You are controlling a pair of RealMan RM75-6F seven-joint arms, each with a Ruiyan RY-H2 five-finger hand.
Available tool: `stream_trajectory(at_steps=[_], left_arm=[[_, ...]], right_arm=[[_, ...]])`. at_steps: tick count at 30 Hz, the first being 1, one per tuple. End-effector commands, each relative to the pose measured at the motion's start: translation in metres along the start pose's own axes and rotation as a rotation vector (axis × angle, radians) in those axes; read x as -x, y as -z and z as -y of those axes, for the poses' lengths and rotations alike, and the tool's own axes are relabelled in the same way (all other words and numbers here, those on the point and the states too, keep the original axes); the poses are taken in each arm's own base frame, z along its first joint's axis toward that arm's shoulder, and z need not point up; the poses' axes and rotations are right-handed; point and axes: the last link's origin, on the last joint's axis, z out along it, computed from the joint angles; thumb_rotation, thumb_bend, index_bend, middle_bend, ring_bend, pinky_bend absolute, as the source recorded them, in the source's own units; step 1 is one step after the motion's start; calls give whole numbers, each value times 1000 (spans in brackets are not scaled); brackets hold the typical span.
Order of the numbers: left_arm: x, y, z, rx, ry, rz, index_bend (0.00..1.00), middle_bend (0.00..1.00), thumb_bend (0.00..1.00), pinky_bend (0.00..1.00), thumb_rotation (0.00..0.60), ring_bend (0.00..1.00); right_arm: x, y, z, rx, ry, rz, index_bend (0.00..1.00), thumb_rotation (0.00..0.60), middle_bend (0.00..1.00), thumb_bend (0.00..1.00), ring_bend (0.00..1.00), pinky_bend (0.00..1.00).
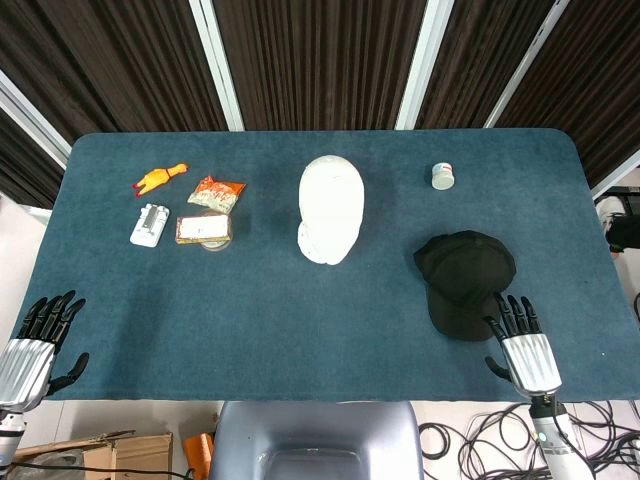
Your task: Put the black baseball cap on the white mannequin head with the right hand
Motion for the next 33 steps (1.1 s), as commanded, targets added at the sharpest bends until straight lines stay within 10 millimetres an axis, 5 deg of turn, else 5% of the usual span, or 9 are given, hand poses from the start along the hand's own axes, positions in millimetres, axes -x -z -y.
stream_trajectory(at_steps=[1, 12, 33], left_arm=[[0, 0, 0, -1, 3, -1, 0, 0, 386, 1, 600, 0], [-4, 0, 1, 10, 12, -10, 0, 0, 386, 2, 600, 0], [-10, 8, 2, 8, 11, -36, 0, 0, 387, 2, 600, 0]], right_arm=[[4, -3, 2, 4, 14, 10, 338, 600, 0, 59, 0, 0], [26, -17, 18, 79, 54, -34, 469, 600, 18, 61, 0, 0], [44, -56, 38, 111, 100, -72, 481, 600, 52, 62, 0, 0]])
